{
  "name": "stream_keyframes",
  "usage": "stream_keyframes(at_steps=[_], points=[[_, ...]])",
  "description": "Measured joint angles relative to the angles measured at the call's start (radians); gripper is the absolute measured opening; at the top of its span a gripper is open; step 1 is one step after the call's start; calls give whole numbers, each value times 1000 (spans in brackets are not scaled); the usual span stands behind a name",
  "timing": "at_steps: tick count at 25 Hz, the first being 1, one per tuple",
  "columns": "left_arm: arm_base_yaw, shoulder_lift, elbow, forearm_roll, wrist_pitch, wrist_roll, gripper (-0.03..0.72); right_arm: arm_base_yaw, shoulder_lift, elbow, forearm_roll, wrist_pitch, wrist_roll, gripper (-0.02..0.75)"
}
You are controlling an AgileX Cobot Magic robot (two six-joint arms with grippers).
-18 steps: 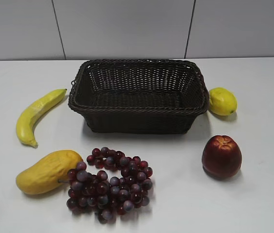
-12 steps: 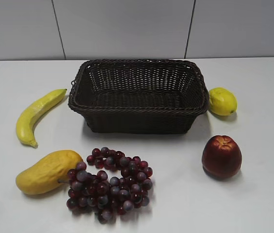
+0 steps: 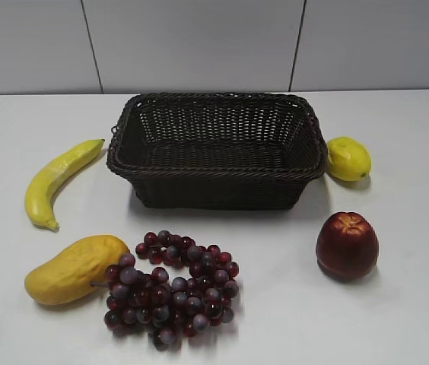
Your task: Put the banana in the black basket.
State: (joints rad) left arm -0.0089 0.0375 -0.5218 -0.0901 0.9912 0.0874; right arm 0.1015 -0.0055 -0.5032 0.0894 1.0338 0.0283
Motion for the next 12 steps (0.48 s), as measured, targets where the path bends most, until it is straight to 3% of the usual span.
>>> stream_keyframes(at_steps=[7, 12], points=[[0, 305, -45, -7, -210, 1, 429, 0, 0, 0, 0, 0, 0, 520], [0, 580, -82, -70, -343, 84, 521, 0, 0, 0, 0, 0, 0, 520]])
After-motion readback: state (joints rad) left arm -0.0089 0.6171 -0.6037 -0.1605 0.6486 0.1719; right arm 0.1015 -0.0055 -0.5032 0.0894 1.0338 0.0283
